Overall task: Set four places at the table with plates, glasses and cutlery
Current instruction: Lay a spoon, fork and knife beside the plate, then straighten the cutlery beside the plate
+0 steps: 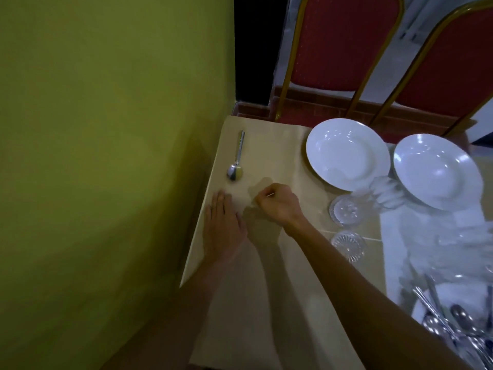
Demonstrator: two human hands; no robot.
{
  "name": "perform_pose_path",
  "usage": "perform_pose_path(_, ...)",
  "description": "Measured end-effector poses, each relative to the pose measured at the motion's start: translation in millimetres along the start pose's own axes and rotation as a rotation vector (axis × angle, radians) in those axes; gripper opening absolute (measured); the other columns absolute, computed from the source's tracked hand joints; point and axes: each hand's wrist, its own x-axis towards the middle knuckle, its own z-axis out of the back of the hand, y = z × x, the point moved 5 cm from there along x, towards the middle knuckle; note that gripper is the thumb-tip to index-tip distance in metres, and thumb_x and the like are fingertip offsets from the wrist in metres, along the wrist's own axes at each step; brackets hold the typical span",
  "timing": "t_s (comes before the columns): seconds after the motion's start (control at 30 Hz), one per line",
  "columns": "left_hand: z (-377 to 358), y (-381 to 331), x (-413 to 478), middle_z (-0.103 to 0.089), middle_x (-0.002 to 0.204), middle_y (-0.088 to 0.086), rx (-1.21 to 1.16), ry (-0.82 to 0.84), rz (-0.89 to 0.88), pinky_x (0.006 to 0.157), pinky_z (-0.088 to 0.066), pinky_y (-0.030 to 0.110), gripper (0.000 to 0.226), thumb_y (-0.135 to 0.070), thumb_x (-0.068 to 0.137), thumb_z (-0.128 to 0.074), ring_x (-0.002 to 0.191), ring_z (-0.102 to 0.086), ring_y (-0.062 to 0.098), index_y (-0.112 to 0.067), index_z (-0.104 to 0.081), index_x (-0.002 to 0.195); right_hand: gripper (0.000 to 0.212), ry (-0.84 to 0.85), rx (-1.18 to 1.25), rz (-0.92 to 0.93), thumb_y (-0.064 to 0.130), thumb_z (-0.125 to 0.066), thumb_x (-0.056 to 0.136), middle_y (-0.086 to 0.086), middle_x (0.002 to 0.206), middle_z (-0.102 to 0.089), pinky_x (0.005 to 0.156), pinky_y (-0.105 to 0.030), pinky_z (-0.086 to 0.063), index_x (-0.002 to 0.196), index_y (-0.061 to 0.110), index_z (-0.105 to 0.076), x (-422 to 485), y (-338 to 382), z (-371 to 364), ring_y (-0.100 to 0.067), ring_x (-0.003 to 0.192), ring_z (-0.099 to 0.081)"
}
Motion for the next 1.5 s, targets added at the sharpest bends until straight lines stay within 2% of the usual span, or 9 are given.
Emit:
perform_pose_path(0.23,3,-85,-102,-0.041,0.153,0.010,-0.291,0.074,0.084,0.115,-0.033,0.046,0.047,-0.024,0.098,-0.049,0.142,-0.036,0.027,-0.008,-0.045,0.142,0.018,-0.073,0.067,0.050,0.013,-0.060,0.090,0.002,0.100,-0.072,0.089,-0.031,-0.054,0.105,0.015,-0.071,-80,-67,52,-0.015,0.094,-0.067)
perform_pose_path(0.37,-13,-135,-147,-0.051,0.144,0.002,-0.397,0.143,0.096,0.105,-0.033,0.021,0.037,-0.013,0.099,-0.044,0.132,-0.048,0.020,-0.014,-0.053,0.135,0.014,-0.134,0.101,0.107,0.011,-0.062,0.093,0.008,0.090,-0.067,0.073,-0.010,-0.048,0.103,0.015,-0.071,-133,-112,97,-0.002,0.080,-0.061)
perform_pose_path(0.47,-27,-177,-179,-0.063,0.128,0.003,-0.442,0.177,0.028,0.093,-0.039,0.021,0.032,-0.010,0.097,-0.045,0.117,-0.058,0.019,-0.015,-0.061,0.125,0.010,-0.170,0.063,0.103,0.017,-0.063,0.093,0.013,0.082,-0.065,0.061,-0.003,-0.040,0.099,0.021,-0.071,-168,-156,131,0.002,0.072,-0.059)
perform_pose_path(0.53,-40,-203,-196,-0.068,0.118,0.003,-0.485,0.191,-0.014,0.089,-0.046,0.026,0.029,-0.011,0.097,-0.046,0.108,-0.063,0.019,-0.015,-0.065,0.119,0.009,-0.211,0.098,0.058,0.016,-0.065,0.090,0.012,0.078,-0.066,0.062,-0.007,-0.042,0.096,0.019,-0.071,-187,-190,155,-0.001,0.071,-0.062)
perform_pose_path(0.63,-61,-243,-219,-0.070,0.115,0.000,-0.538,0.281,-0.074,0.086,-0.043,0.022,0.028,-0.012,0.101,-0.042,0.105,-0.062,0.014,-0.016,-0.066,0.115,0.005,-0.236,0.126,-0.006,0.020,-0.067,0.089,0.006,0.079,-0.072,0.074,-0.028,-0.055,0.090,0.020,-0.072,-208,-236,186,-0.013,0.075,-0.070)
perform_pose_path(0.8,-89,-286,-249,-0.070,0.108,-0.002,-0.605,0.413,-0.085,0.085,-0.047,0.024,0.027,-0.017,0.103,-0.039,0.102,-0.064,0.012,-0.020,-0.065,0.111,0.006,-0.274,-0.051,-0.077,0.022,-0.068,0.087,0.004,0.081,-0.074,0.068,-0.024,-0.049,0.085,0.020,-0.073,-220,-296,235,-0.013,0.078,-0.069)
perform_pose_path(0.93,-94,-296,-254,-0.071,0.107,0.001,-0.550,0.448,-0.108,0.081,-0.043,0.022,0.028,-0.015,0.103,-0.039,0.101,-0.064,0.013,-0.016,-0.065,0.110,0.008,-0.195,-0.263,-0.109,0.027,-0.068,0.086,-0.001,0.095,-0.074,0.081,-0.035,-0.056,0.090,0.022,-0.071,-207,-319,249,-0.023,0.090,-0.068)
perform_pose_path(1.13,-92,-285,-258,-0.072,0.105,-0.001,-0.487,0.452,-0.088,0.073,-0.043,0.013,0.028,-0.014,0.101,-0.040,0.099,-0.066,0.009,-0.016,-0.066,0.110,0.008,-0.127,-0.393,-0.065,0.026,-0.068,0.082,-0.003,0.085,-0.069,0.078,-0.040,-0.058,0.083,0.019,-0.068,-198,-319,245,-0.024,0.085,-0.067)
perform_pose_path(1.5,-66,-245,-229,-0.072,0.094,-0.006,-0.514,0.344,0.032,0.084,-0.058,0.037,0.027,-0.016,0.098,-0.042,0.088,-0.068,0.013,-0.019,-0.069,0.098,0.010,-0.033,-0.356,0.039,0.026,-0.067,0.088,-0.004,0.087,-0.073,0.078,-0.036,-0.053,0.081,0.018,-0.066,-201,-285,231,-0.023,0.086,-0.066)
